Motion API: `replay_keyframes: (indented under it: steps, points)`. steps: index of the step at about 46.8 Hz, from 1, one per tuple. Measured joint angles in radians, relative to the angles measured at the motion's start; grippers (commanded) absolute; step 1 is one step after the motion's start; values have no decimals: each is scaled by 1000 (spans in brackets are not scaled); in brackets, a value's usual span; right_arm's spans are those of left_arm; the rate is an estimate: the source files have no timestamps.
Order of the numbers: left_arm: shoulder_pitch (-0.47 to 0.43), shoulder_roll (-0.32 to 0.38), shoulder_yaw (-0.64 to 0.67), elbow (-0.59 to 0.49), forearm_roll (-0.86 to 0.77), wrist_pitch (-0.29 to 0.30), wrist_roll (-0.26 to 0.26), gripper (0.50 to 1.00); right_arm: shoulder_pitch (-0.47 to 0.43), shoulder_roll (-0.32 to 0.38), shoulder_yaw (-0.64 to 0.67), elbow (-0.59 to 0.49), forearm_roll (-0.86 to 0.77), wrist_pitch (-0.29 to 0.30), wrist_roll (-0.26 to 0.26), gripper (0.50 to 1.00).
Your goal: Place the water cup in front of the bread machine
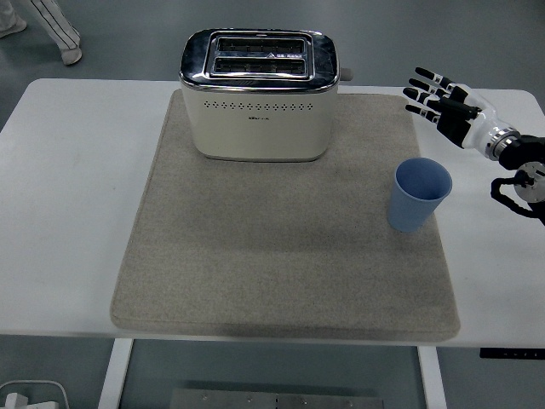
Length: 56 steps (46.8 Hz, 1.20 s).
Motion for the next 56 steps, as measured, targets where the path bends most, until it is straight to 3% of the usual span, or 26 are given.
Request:
replay_keyframes:
  steps: [26,45,56]
  points:
    - [-9,0,0,-3,-1,-2,0,1000,4,0,-1,0,-1,11,2,928]
    - [-9,0,1,-2,0,-2,0,1000,13,-23,0,0,-21,66,3,928]
    - [-9,0,1,-2,0,-2,0,1000,8,-76,2,-10,-21,122,3,928]
